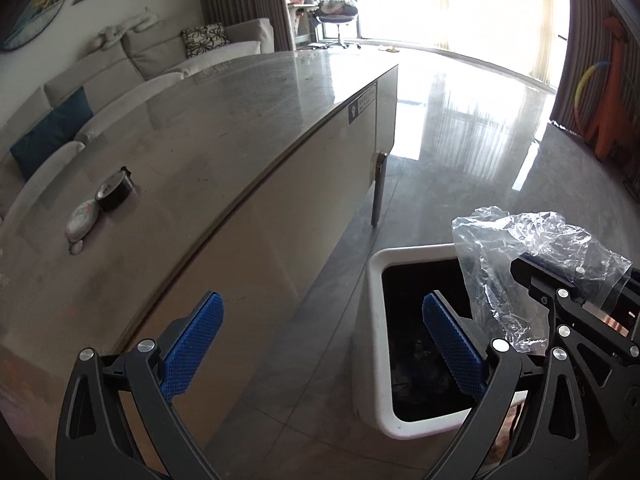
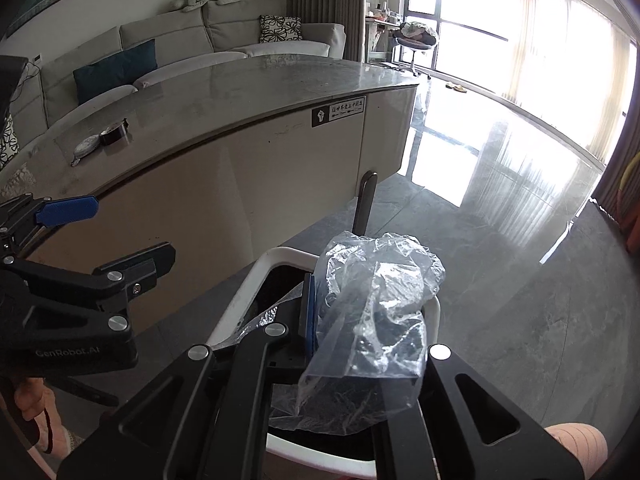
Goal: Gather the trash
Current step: 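Release the clear plastic sheet into the bin by opening the right tool, then return to the counter and close the right tool on the black tape roll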
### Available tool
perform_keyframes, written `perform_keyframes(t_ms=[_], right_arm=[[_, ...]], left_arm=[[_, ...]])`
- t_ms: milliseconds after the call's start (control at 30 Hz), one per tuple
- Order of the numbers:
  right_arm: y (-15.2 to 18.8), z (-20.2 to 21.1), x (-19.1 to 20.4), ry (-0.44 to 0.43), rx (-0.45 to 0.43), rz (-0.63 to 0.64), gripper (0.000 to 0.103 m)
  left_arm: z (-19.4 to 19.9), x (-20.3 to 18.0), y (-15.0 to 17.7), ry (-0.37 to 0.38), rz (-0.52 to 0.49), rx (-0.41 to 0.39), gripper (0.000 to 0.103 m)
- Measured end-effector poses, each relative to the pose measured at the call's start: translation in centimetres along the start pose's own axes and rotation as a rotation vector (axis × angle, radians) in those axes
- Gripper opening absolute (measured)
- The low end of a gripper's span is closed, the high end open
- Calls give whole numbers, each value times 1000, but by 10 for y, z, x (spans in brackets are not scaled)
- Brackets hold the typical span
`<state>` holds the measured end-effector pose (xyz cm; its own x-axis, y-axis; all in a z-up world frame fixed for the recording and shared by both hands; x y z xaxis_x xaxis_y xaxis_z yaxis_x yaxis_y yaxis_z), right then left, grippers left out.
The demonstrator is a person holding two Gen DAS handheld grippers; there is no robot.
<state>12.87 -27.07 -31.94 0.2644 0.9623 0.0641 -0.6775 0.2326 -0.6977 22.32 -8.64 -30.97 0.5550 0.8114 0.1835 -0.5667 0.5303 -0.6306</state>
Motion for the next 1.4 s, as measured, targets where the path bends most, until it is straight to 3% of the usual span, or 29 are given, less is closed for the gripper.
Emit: perform_keyframes(t_ms=[33, 67, 100, 167, 567, 1000, 1233, 1400], right_arm=[[3, -5, -1, 6, 22, -1, 22], [5, -9, -1, 6, 36, -3, 66], [7, -8, -3, 2, 27, -8, 101], [8, -5, -2, 43, -6, -2, 98], [1, -13, 9, 26, 39, 35, 98], [-12, -1, 28, 20, -23, 74, 98], [-46, 17, 52, -30, -119, 108, 98], [-83, 19, 89, -85, -192, 172, 98]], left_arm=[[0, 3, 0, -2, 8, 1, 98], [1, 6, 1, -6, 16, 1, 98], [2, 8, 0, -11, 26, -1, 98], [4, 13, 0, -11, 37, -5, 98], [15, 27, -2, -17, 76, -33, 98], [22, 32, -1, -28, 85, -48, 98], [36, 57, -2, -71, 150, -74, 98], [56, 100, -12, -133, 246, -114, 98]])
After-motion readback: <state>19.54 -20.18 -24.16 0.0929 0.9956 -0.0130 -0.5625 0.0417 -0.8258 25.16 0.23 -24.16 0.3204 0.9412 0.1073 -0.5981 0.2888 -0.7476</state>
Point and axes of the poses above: each gripper's, at about its wrist camera, not at the fingertips, and z roughly against the way its jaws point, x to its left, y to its underside, the point moved 1 cm from there along -z, roughly the way its jaws point, and after that the axes turned 7 degrees about -z, right-handed, at the moved point
